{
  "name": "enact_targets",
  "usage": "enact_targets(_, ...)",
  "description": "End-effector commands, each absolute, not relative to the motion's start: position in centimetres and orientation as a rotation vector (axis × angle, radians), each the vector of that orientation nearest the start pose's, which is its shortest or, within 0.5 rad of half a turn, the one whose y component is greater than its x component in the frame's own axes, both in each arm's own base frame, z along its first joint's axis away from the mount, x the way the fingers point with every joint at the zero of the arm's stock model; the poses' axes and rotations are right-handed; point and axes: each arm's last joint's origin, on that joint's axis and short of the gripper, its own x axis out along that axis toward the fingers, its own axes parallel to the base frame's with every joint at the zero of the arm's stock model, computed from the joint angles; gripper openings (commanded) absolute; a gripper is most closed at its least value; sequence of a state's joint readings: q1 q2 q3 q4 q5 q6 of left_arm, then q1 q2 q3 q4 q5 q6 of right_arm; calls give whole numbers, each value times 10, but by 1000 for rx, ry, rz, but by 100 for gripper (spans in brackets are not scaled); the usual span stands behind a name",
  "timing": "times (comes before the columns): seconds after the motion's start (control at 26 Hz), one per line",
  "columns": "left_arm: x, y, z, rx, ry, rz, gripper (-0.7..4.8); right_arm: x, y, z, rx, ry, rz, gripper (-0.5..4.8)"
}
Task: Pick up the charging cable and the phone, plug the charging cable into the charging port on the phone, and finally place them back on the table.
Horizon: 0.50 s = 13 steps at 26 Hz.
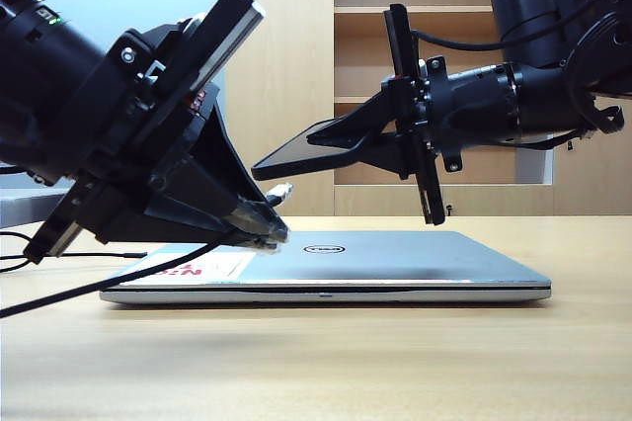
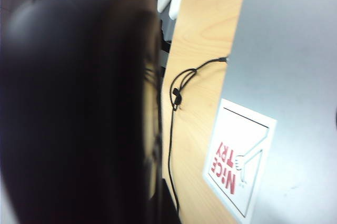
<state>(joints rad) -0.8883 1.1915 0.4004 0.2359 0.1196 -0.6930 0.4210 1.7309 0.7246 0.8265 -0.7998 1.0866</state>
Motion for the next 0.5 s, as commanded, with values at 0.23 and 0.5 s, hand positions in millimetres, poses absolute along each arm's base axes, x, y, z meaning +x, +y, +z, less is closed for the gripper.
enact_targets(0.23, 137, -174, 170, -419, 808, -765, -6, 293, 156, 181, 964, 784, 1037, -6)
enact_targets(0.5, 137, -175, 171, -424, 797, -771, -6, 293, 156, 181, 950, 780, 1049, -6)
